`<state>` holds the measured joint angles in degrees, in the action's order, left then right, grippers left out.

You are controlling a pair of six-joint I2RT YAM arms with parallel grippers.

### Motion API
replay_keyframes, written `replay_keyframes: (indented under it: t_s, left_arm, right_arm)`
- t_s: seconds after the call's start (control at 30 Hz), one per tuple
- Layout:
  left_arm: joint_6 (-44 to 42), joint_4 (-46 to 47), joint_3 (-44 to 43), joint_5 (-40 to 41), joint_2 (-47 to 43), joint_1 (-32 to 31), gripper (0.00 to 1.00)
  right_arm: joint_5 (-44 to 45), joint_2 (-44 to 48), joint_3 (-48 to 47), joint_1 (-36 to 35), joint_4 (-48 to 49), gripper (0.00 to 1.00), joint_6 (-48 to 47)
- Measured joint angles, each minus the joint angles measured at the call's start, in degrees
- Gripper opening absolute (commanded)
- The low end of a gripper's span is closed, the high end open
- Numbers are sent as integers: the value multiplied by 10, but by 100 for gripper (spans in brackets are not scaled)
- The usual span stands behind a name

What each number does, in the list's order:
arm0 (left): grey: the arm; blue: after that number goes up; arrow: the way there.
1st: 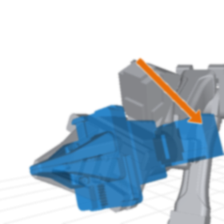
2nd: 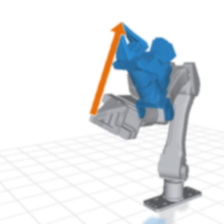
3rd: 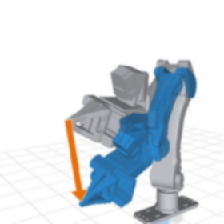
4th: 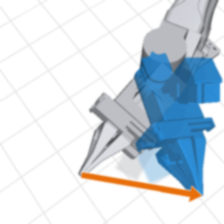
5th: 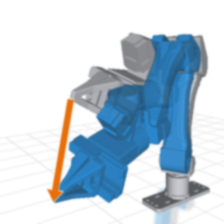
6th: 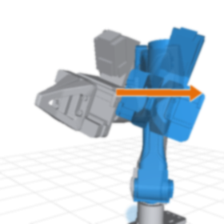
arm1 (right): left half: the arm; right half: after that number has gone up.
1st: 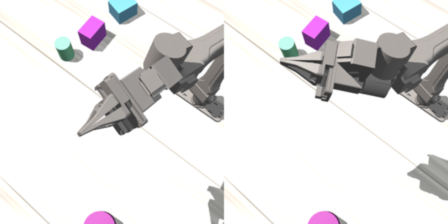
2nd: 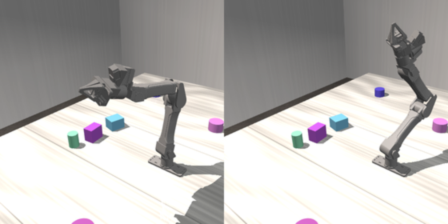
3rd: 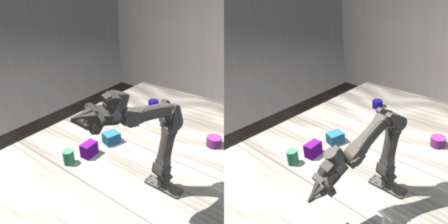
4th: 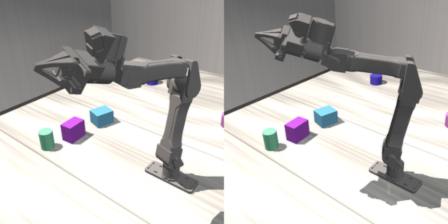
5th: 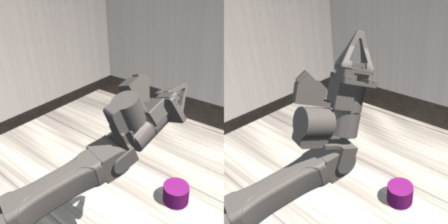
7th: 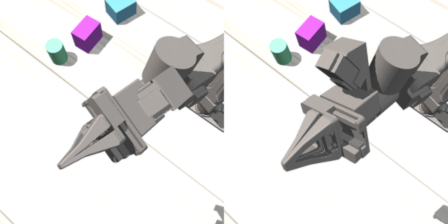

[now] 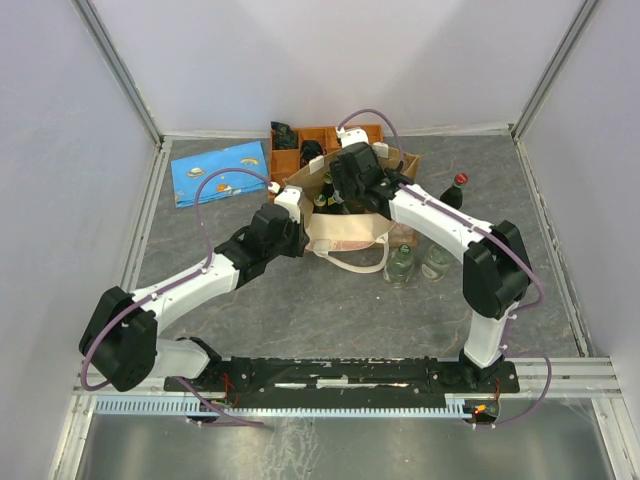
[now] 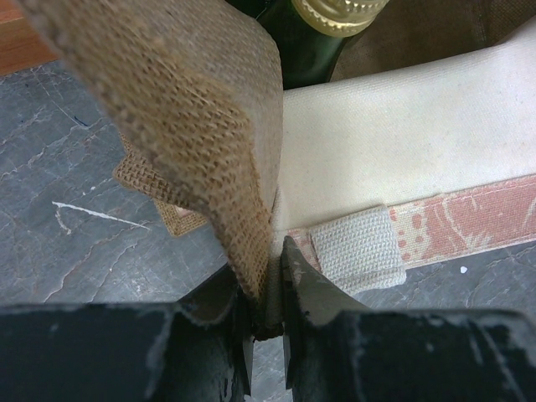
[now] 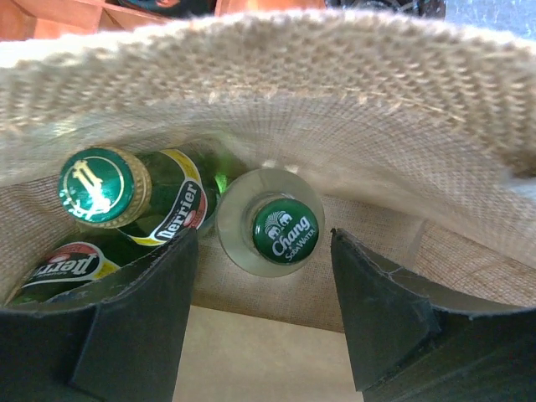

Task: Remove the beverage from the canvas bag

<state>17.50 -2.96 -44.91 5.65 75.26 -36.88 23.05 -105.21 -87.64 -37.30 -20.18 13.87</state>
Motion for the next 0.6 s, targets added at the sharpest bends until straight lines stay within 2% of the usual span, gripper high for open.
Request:
replay_keyframes:
  t_s: [0.6]
  left_arm:
    - [0, 1, 1, 0, 0, 0, 3]
  right_arm:
    - [-3, -29, -14, 26, 30, 60, 14]
